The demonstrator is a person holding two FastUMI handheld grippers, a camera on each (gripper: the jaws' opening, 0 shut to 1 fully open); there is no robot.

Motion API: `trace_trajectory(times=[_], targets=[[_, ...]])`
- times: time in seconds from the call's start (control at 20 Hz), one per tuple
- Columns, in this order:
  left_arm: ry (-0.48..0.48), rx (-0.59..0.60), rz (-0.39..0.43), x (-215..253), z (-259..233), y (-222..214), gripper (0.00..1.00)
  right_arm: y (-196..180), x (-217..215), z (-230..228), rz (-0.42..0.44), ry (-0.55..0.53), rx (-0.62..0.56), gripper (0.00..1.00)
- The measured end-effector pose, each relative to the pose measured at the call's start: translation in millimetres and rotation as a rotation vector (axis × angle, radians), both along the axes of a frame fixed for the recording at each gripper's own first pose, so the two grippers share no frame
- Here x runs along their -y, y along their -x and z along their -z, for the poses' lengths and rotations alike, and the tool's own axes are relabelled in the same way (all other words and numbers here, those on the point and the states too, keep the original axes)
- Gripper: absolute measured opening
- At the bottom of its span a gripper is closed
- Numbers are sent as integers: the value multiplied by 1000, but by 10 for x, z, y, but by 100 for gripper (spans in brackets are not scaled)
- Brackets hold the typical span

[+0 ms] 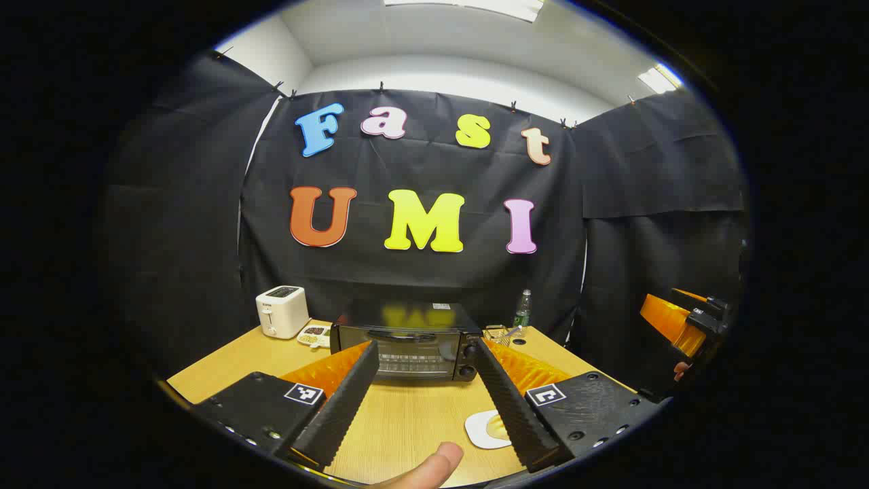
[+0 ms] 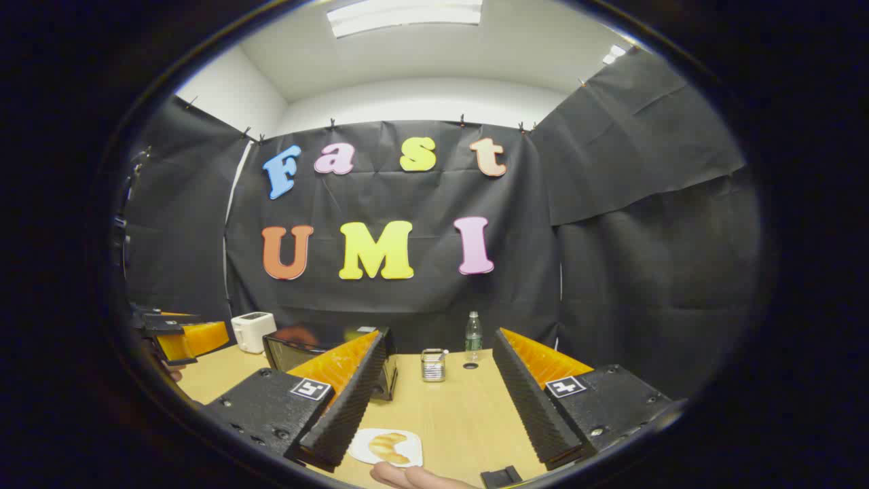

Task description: Open the electric oven with the left hand, put the food in, and close the electric oven.

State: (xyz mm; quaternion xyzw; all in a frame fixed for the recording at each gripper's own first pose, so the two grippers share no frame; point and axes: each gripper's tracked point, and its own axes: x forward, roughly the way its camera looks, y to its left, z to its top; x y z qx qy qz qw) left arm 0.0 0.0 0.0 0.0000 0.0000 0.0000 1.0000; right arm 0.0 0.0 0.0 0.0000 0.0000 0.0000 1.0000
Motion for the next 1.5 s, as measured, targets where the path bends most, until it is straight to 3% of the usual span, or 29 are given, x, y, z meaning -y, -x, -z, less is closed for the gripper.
trace_trajectory(times=[0.8, 1.1, 1.5], targets=[[47, -14, -1, -193, -62, -191, 93, -52, 201, 122, 9, -23, -14, 96], [71, -109, 28, -322, 128, -866, 93, -144, 279, 280, 13, -51, -42, 96], [89, -214, -2, -616, 590, -2067, 93, -272, 329, 501, -15, -70, -62, 96]])
